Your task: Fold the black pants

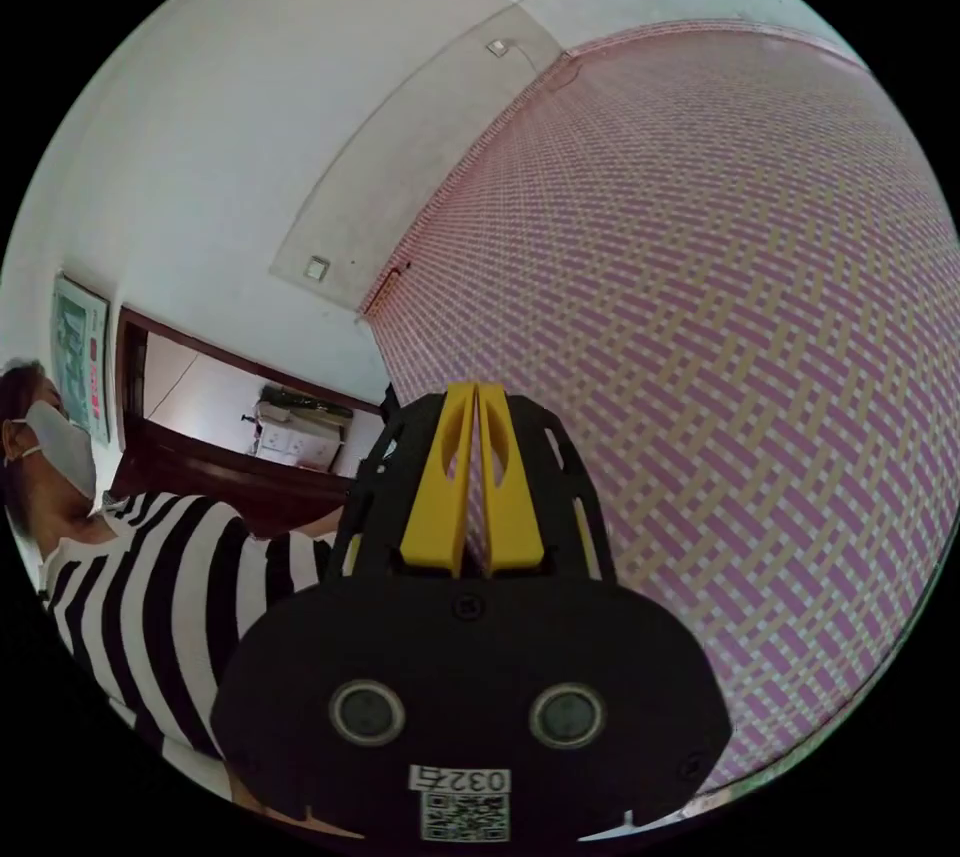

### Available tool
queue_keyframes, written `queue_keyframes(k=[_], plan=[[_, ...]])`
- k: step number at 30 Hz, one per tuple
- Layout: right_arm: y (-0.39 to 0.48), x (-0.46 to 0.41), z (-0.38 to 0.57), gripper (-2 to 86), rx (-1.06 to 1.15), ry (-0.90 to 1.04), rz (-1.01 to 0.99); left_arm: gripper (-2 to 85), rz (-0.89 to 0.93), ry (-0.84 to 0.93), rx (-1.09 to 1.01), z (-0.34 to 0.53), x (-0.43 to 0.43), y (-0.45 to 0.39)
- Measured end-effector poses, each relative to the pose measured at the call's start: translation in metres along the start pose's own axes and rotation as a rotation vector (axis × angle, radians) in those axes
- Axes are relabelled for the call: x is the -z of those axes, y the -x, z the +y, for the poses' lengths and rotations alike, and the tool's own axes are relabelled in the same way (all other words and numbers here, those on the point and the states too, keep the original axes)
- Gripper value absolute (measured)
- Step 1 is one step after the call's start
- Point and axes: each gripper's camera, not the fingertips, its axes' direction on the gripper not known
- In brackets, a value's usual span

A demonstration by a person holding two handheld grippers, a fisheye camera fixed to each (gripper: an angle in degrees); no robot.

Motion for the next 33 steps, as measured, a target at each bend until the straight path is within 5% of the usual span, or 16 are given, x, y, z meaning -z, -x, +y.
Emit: queue_keyframes(k=[7,15,24,30,33], plan=[[-0.019,0.048,-0.001,-1.0,-0.043,-0.001,0.015,19.6,0.171,-0.071,0.194,-0.014,-0.07,0.053],[-0.044,0.09,-0.009,-1.0,-0.059,-0.001,0.003,0.4,0.128,-0.065,0.191,-0.001,-0.091,0.044],[-0.08,0.133,-0.008,-1.0,-0.054,-0.026,-0.08,-0.9,0.679,-0.257,-0.363,0.004,-0.014,-0.009],[-0.109,0.164,-0.001,-1.0,-0.045,-0.071,-0.154,-0.9,0.47,-0.174,-0.935,0.014,0.005,-0.245],[-0.123,0.181,0.008,-1.0,-0.058,-0.106,-0.175,-0.9,0.681,0.06,-1.226,0.067,-0.05,-0.357]])
